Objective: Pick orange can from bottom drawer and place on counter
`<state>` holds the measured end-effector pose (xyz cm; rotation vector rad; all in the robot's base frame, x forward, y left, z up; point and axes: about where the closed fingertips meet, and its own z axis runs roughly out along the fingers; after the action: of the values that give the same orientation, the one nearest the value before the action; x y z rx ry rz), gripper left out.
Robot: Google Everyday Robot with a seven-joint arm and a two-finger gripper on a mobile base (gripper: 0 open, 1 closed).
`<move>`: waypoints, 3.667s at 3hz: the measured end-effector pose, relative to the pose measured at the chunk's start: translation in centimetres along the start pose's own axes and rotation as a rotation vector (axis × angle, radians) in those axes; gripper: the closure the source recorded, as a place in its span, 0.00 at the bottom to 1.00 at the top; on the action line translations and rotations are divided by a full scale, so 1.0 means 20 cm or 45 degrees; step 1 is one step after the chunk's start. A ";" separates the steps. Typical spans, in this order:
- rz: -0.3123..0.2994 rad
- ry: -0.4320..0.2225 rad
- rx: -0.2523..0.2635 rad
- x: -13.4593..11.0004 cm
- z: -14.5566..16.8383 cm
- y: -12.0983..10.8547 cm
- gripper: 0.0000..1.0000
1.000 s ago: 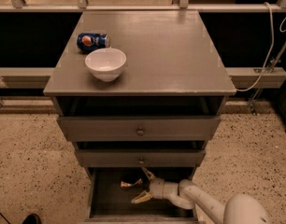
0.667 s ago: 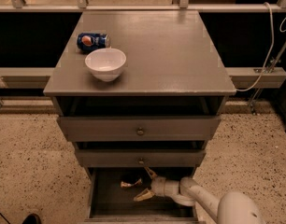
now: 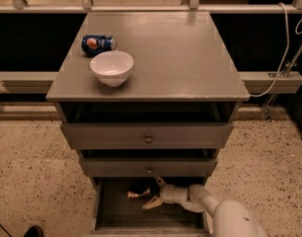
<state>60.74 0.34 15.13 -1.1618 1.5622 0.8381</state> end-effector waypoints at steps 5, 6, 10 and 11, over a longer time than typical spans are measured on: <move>-0.127 0.031 -0.183 -0.02 0.26 0.22 0.61; -0.145 -0.020 -0.186 -0.03 0.22 0.29 0.84; -0.802 -0.162 0.036 -0.99 -0.83 0.24 1.00; -0.954 -0.166 0.091 -1.32 -1.12 0.42 1.00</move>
Offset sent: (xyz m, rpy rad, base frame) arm 0.0058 0.0405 -0.0114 -0.0054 -0.0407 0.0799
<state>47.78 -10.08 46.66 -1.4605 0.9195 0.3404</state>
